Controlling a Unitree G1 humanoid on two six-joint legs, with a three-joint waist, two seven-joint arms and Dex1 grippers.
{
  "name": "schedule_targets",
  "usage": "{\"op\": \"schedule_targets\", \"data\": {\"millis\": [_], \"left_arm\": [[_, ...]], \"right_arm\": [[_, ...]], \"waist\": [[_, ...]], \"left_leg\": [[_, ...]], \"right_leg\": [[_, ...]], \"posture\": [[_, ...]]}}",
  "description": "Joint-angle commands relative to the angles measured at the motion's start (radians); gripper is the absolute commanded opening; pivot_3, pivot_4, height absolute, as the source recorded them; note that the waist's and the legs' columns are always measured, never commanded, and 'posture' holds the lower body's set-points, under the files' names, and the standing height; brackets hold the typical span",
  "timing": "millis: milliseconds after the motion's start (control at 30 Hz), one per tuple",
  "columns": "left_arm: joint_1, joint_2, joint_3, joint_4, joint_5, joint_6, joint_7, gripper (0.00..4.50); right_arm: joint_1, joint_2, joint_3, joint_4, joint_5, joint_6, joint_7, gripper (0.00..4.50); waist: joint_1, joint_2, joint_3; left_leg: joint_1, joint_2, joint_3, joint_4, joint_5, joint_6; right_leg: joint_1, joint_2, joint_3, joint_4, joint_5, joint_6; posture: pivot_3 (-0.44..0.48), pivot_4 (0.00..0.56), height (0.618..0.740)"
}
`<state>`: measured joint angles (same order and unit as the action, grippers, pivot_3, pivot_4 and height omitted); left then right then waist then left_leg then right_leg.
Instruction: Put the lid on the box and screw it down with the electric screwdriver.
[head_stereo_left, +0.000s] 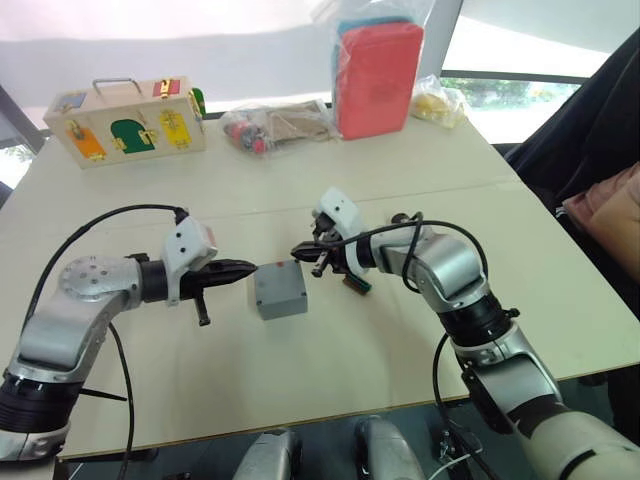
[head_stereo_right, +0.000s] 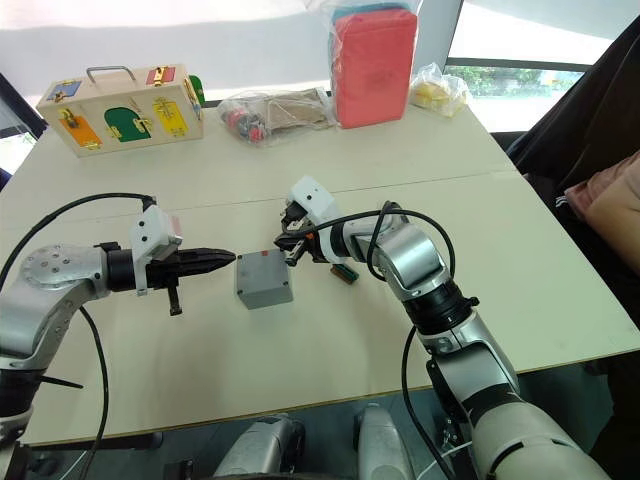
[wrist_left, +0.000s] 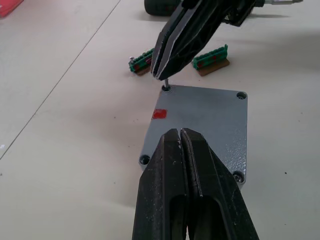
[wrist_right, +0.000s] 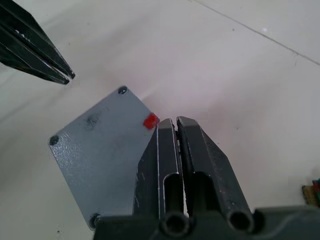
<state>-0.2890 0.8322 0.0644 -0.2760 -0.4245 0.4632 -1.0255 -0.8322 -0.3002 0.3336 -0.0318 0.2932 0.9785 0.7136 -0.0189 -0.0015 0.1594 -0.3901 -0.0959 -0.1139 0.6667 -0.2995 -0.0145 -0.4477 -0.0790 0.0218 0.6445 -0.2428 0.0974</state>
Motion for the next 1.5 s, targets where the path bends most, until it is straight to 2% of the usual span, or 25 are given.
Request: {"op": "schedule_targets", "data": {"millis": [33, 600, 700, 867, 900, 1000, 1033, 1233, 1367, 1500], "left_arm": [[-0.004, 0.006, 0.026, -0.028, -0.009, -0.013, 0.005, 0.00], [-0.002, 0.004, 0.023, -0.040, -0.012, -0.006, 0.013, 0.00], [-0.002, 0.005, 0.022, -0.039, -0.011, -0.006, 0.012, 0.00], [-0.003, 0.005, 0.021, -0.041, -0.012, -0.005, 0.012, 0.00], [-0.003, 0.004, 0.020, -0.044, -0.013, -0.003, 0.013, 0.00], [-0.011, -0.003, 0.014, -0.053, -0.020, 0.004, 0.014, 0.00], [-0.015, -0.005, 0.012, -0.054, -0.023, 0.008, 0.012, 0.00], [-0.040, -0.009, 0.007, -0.051, -0.027, -0.004, -0.011, 0.00], [-0.087, -0.035, 0.013, -0.042, -0.062, 0.004, -0.018, 0.00], [-0.094, -0.062, -0.017, -0.031, -0.045, -0.017, -0.011, 0.00]], "right_arm": [[-0.006, -0.002, 0.001, 0.001, -0.011, -0.037, 0.007, 0.02], [0.015, -0.002, 0.046, 0.051, -0.056, -0.086, 0.032, 0.02], [0.017, -0.002, 0.034, 0.042, -0.044, -0.084, 0.044, 0.78], [0.012, -0.009, 0.014, 0.023, -0.042, -0.083, 0.047, 2.89], [0.009, -0.017, 0.005, 0.008, -0.039, -0.077, 0.047, 3.15], [-0.013, -0.043, -0.044, -0.047, -0.017, -0.026, 0.037, 4.31], [-0.022, -0.056, -0.068, -0.072, -0.003, 0.002, 0.035, 4.48], [-0.118, -0.207, -0.145, -0.128, 0.025, 0.246, 0.014, 4.48], [-0.205, -0.411, -0.029, -0.063, -0.028, 0.374, 0.036, 4.48], [-0.273, -0.502, 0.026, 0.026, 0.016, 0.503, 0.082, 4.48]], "waist": [[0.000, 0.000, 0.000], [0.001, 0.000, 0.000], [0.001, 0.000, 0.000], [0.001, 0.000, 0.000], [0.001, 0.000, 0.000], [0.004, 0.000, 0.000], [0.004, 0.000, 0.000], [0.006, 0.000, 0.000], [0.011, 0.000, 0.000], [0.002, 0.000, 0.000]], "left_leg": [[0.000, 0.000, 0.000, 0.000, 0.000, 0.000], [0.000, 0.000, 0.000, 0.000, 0.000, 0.000], [0.000, 0.000, 0.000, 0.000, 0.000, 0.000], [0.000, 0.000, 0.000, 0.000, 0.000, 0.000], [0.000, 0.000, 0.000, 0.000, 0.000, 0.000], [0.000, 0.000, 0.000, 0.000, 0.000, 0.000], [0.000, 0.000, 0.000, 0.000, 0.000, 0.000], [0.000, 0.000, 0.000, 0.000, 0.000, 0.000], [-0.001, -0.001, 0.000, 0.000, 0.000, 0.000], [-0.001, -0.001, 0.001, 0.000, 0.000, 0.001]], "right_leg": [[0.000, 0.000, 0.000, 0.000, 0.000, 0.000], [0.000, 0.000, 0.000, 0.000, 0.000, 0.000], [0.000, 0.000, 0.000, 0.000, 0.000, 0.000], [0.000, 0.000, 0.000, 0.000, 0.000, 0.000], [0.000, 0.000, 0.000, 0.000, 0.000, 0.000], [0.000, 0.000, 0.000, 0.000, 0.000, 0.000], [0.000, 0.000, 0.000, 0.000, 0.000, 0.000], [0.000, 0.000, 0.000, 0.000, 0.000, 0.000], [0.000, -0.002, 0.000, -0.001, 0.000, 0.000], [0.001, -0.002, 0.000, -0.003, 0.000, 0.000]], "posture": [[0.000, 0.150, 0.740], [0.000, 0.150, 0.740], [0.000, 0.150, 0.740], [0.000, 0.150, 0.740], [0.000, 0.150, 0.740], [0.000, 0.150, 0.740], [0.000, 0.150, 0.740], [0.000, 0.150, 0.740], [0.000, 0.150, 0.740], [0.000, 0.150, 0.740]]}}
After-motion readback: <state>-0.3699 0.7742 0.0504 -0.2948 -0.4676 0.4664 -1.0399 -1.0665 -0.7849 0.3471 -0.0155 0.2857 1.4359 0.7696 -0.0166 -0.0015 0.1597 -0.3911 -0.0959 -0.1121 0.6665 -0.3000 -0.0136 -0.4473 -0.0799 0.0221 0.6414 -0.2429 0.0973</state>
